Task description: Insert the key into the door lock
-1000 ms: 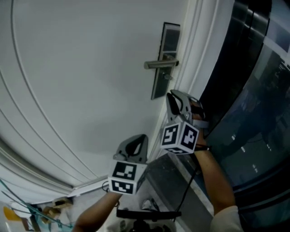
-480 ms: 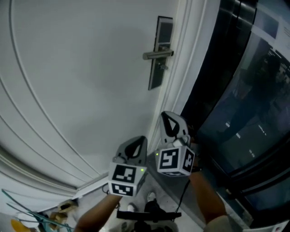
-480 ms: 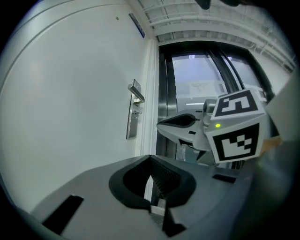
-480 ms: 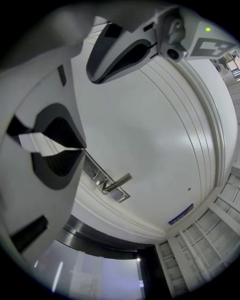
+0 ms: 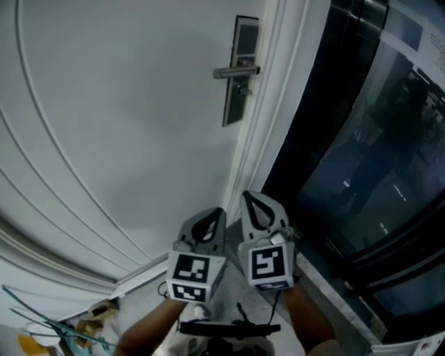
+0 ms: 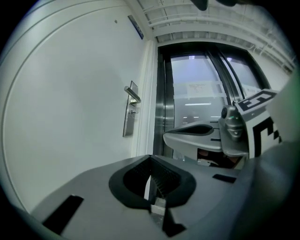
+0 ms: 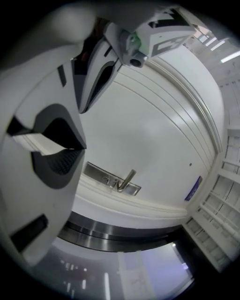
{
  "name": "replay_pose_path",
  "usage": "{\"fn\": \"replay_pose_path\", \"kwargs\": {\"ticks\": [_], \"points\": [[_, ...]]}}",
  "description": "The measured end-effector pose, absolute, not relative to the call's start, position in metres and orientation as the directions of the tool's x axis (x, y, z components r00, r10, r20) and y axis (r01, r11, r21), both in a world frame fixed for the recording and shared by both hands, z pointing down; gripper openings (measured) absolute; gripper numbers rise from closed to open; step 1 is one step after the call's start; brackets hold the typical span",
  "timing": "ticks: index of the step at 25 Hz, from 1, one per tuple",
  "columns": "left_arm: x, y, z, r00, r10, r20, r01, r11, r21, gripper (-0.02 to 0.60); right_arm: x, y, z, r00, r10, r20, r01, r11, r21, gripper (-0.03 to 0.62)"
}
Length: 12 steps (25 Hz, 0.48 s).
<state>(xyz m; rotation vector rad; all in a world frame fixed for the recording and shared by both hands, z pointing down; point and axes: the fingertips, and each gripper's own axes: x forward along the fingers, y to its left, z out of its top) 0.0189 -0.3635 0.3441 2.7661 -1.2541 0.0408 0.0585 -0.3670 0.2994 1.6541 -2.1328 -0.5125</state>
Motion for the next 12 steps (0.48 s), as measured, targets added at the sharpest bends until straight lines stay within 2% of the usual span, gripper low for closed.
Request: {"fn": "replay_pose_path", "kwargs": {"ticks": [6,12], "points": [[0.038,-0.342,0.347,0.633,-0.772,0.058,-0.774,-0.630,0.054,0.003,0.085,-0.337,0.323,-0.256,-0.960,0.110,-0.922,0.277,0.270,0.009],[0.062,-0.313,0.345,0.614,-0.787,0.056,-0.789,-0.613,0.038,0.003,0.097,-0.304,0.330,-0.302,-0.949,0.095,-0.944,0.312,0.112,0.009]]}}
